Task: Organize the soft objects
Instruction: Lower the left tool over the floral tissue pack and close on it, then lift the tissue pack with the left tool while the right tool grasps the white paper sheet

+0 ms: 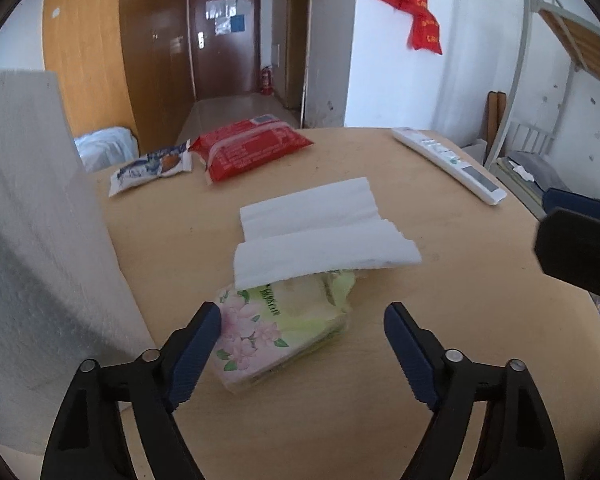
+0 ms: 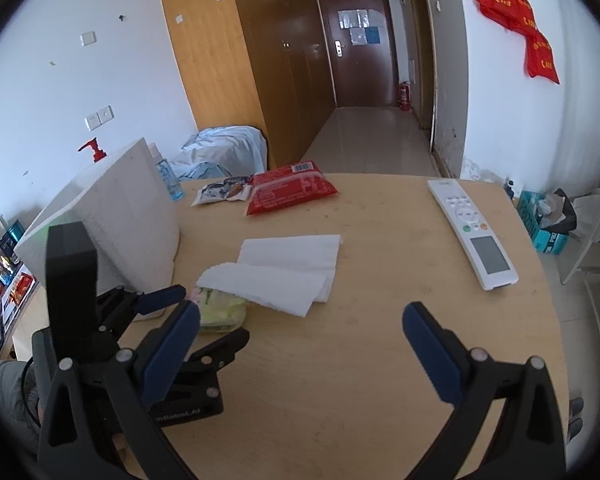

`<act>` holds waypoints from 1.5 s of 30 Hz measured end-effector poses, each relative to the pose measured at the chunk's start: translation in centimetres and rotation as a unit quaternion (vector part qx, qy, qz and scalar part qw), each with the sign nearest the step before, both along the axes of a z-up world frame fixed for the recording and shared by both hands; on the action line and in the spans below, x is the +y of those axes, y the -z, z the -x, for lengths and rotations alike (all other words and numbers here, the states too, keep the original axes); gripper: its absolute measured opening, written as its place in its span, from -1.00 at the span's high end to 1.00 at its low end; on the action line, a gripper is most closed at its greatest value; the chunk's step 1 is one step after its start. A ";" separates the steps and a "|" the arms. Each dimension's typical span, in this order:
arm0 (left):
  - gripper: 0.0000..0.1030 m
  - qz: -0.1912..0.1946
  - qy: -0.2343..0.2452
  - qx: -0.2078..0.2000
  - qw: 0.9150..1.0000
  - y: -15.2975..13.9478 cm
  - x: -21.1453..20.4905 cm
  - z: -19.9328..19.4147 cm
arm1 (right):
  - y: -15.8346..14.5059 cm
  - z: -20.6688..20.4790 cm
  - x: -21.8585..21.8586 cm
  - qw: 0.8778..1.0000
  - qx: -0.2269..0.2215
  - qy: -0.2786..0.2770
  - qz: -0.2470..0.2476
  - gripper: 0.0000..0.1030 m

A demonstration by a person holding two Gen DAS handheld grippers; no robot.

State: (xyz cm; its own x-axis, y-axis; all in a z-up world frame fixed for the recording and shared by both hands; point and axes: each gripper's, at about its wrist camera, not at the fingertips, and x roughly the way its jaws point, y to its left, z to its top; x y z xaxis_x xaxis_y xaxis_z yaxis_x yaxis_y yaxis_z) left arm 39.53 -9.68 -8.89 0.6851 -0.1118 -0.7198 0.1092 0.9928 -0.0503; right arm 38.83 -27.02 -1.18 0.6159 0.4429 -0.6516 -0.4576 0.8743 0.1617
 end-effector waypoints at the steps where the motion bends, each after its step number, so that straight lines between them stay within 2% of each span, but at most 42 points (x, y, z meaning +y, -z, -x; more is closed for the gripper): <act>1: -0.56 -0.001 -0.001 0.000 1.000 0.1 0.2 0.0 | 0.1 0.0 0.0 1.000 0.001 0.001 0.000 -0.99; 10: -0.56 0.000 -0.029 -0.003 1.000 0.1 2.5 0.8 | 0.2 -0.1 -0.1 1.000 0.000 0.002 0.001 -0.99; 16: -0.56 -0.011 0.004 0.017 1.000 0.6 1.0 0.2 | 0.2 0.0 0.0 1.000 -0.001 -0.002 0.000 -0.99; 21: -0.55 0.002 0.007 0.036 0.999 1.1 1.2 -0.8 | 0.2 0.1 0.0 1.000 -0.001 -0.002 -0.002 -0.99; 26: -0.30 0.009 0.010 0.038 0.999 1.1 1.3 -1.0 | 0.2 0.0 0.0 1.000 -0.002 -0.001 -0.002 -0.99; 27: -0.05 0.005 0.010 0.037 0.999 1.1 1.2 -1.0 | 0.3 0.0 0.0 1.000 -0.002 -0.001 -0.002 -0.99; 28: 0.10 -0.001 0.012 0.034 0.999 1.0 1.0 -0.9 | 0.3 0.0 0.0 1.000 -0.001 -0.001 -0.002 -0.99; 29: 0.11 -0.001 0.016 0.034 0.999 1.0 0.9 -0.8 | 0.3 0.0 0.0 1.000 -0.001 -0.001 -0.002 -0.99; 31: 0.29 0.002 0.023 0.033 0.999 1.0 0.9 -0.7 | 0.3 0.0 0.1 1.000 -0.001 -0.001 0.000 -0.99; 39: 0.52 0.024 0.027 0.028 0.999 0.6 1.4 -0.1 | 0.5 0.0 0.0 1.000 0.001 0.002 0.000 -0.99; 45: 0.54 0.020 0.037 -0.001 0.999 -0.8 1.2 1.3 | 0.5 -0.1 -0.1 1.000 0.002 0.005 -0.002 -0.99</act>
